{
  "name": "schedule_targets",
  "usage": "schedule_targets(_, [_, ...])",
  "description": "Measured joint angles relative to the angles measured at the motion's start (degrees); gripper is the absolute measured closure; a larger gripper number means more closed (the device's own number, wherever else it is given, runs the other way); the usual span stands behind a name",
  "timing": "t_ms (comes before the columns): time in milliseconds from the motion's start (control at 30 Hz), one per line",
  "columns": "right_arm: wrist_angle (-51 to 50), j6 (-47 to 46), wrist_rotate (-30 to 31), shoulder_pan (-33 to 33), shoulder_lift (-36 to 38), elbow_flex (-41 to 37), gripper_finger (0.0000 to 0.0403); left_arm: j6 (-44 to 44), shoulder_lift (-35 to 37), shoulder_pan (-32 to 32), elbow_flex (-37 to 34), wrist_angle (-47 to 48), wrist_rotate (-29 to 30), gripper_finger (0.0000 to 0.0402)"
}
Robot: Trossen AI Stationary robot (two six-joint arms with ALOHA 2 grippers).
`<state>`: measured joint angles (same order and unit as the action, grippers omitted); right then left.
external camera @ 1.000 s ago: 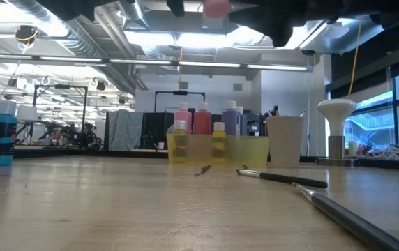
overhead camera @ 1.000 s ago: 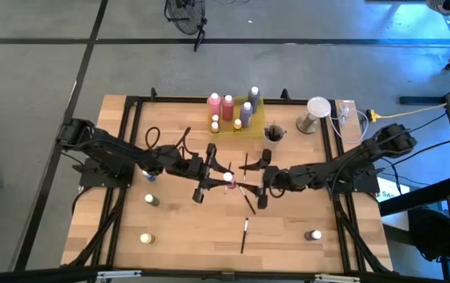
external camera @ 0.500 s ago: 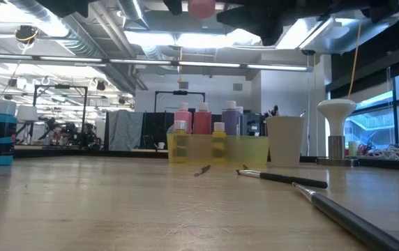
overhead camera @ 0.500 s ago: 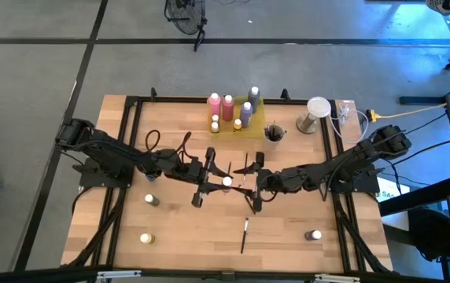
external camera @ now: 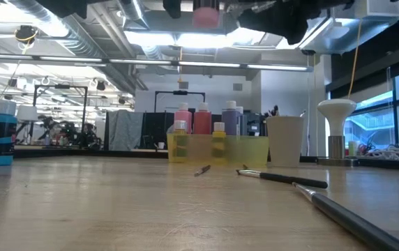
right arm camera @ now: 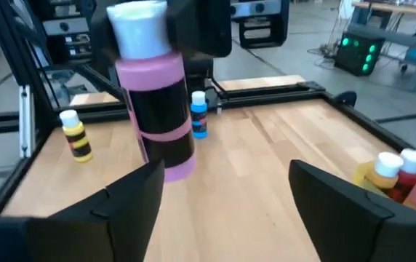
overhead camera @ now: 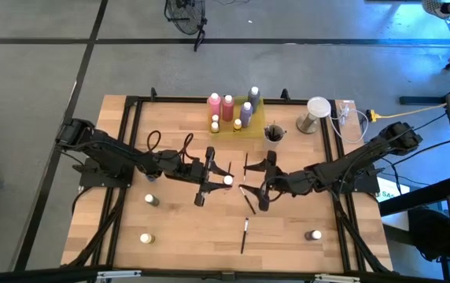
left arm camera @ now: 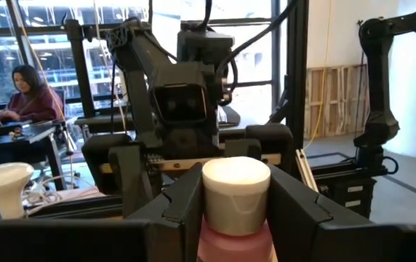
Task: Pick & Place Paint Supplies
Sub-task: Put the small pink paint bottle into the yellow bin
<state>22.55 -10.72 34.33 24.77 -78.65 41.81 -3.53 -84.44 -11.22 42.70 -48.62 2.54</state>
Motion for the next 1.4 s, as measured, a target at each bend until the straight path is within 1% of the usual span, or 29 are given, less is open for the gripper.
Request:
schedule_targets(133, [0.25, -1.73, -1.34, -0.37, -0.31, -0.01, 0.0085, -0.29, 0.0, 0.0, 0.0, -0.02, 0.61, 0.0287])
schedule_targets(233, [2.02, -1.49, -3.41, -0.88, -0.31, -0.01, 0.0081, -0.31, 0.0, 0.0, 0.0, -0.04, 2.19, 0.0287])
schedule_targets(367, [4.18, -0.61, -3.52, -1.59, -1.79, -0.04, 0.008, -0.79, 0.0, 0.0, 0.02, -1.31, 2.98, 0.0287])
schedule_targets(500, [10.63, -0.44, -3.63, -2.73, -4.08, -0.05, 0.008, -0.76, 0.0, -0.02, 0.02, -2.76, 3.27, 0.0287])
schedule_targets(600, [15.31, 0.59, -4.89, -3.78, -5.56, -0.05, 0.008, -0.83, 0.01, -0.04, 0.02, -3.14, 5.82, 0.0287])
schedule_targets(767, [19.07, 2.93, -8.7, -4.58, -7.65, -0.05, 0.008, -0.77, 0.0, -0.02, 0.02, -3.28, 7.2, 0.0287])
schedule_targets(933, [22.53, 6.44, -9.08, -4.65, -9.69, -0.02, 0.008, 0.72, 0.0, -0.03, 0.02, -3.95, 10.5, 0.0287])
schedule_targets(1133, [22.18, 7.15, -9.09, -5.64, -13.32, 3.19, 0.008, 1.31, -0.97, -0.04, 0.02, -6.45, 10.43, 0.0287])
schedule_targets(1267, [19.02, 8.47, -9.07, -5.77, -15.23, 6.15, 0.0084, 1.29, -1.87, -0.04, 0.02, -6.72, 10.59, 0.0287])
schedule_targets(1400, [14.49, 8.8, -9.06, -5.6, -15.54, 8.33, 0.0098, 0.79, -1.86, -0.36, 0.02, -6.88, 10.7, 0.0287])
